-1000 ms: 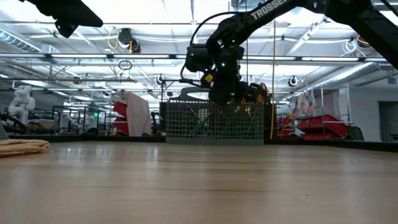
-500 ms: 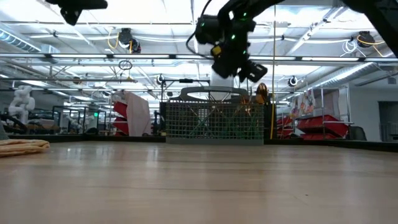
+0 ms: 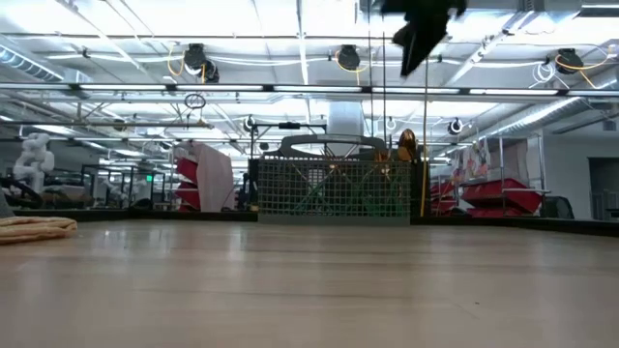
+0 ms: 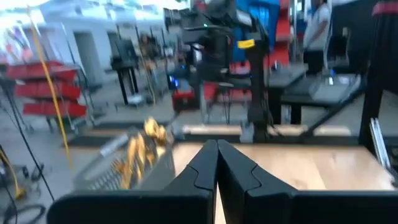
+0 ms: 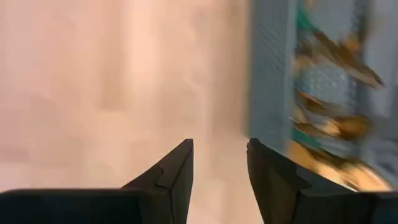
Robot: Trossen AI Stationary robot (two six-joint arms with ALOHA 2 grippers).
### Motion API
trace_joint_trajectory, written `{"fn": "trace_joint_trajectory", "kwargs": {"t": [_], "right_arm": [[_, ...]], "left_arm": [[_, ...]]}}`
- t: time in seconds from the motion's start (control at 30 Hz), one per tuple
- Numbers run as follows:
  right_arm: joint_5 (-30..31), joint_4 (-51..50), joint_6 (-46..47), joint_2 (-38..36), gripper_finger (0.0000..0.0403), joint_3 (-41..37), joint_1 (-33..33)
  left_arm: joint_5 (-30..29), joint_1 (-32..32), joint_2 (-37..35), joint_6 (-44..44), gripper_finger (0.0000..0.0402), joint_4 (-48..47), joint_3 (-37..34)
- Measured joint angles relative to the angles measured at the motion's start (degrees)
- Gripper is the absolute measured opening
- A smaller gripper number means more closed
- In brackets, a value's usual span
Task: Sort silverware
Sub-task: Return to Home Position
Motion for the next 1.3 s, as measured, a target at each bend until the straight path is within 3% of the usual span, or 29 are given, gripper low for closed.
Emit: {"fn": "trace_joint_trajectory", "kwargs": {"t": [0.13,0.33,0.43,0.67,0.87,0.97,1.1,1.3], "right_arm": [[-13.15,0.35,1.19,-7.63,0.0139,0.0,-0.63],[-21.19,4.33,0.8,-22.12,0.0139,-6.54,-0.59],[-23.51,10.95,1.79,-32.22,0.0139,-14.79,-0.59],[-24.78,30.41,8.67,-55.04,0.0139,-36.97,-0.54],[-27.47,52.98,16.52,-71.25,0.0139,-55.51,-0.48],[-27.52,63.03,20.39,-76.26,0.0139,-63.48,-0.48],[-27.79,68.43,23.98,-79.93,0.0139,-72.0,-0.46],[-32.36,77.81,29.65,-81.83,0.0139,-81.55,-0.33]], "left_arm": [[0.44,0.01,-7.14,3.28,0.0011,-0.37,0.39],[5.67,0.0,-18.39,3.75,0.0011,-3.38,0.39],[9.18,0.02,-22.11,3.7,0.0011,-4.27,0.45],[15.41,0.04,-21.87,5.96,0.0011,-5.26,0.2],[18.91,0.0,-21.86,4.73,0.0011,-5.42,-1.86],[22.61,0.02,-22.07,4.26,0.0011,-5.44,-3.29],[27.4,0.01,-22.08,3.81,0.0011,-5.55,-6.58],[28.13,0.0,-22.12,1.67,0.0011,0.14,-11.15]]}}
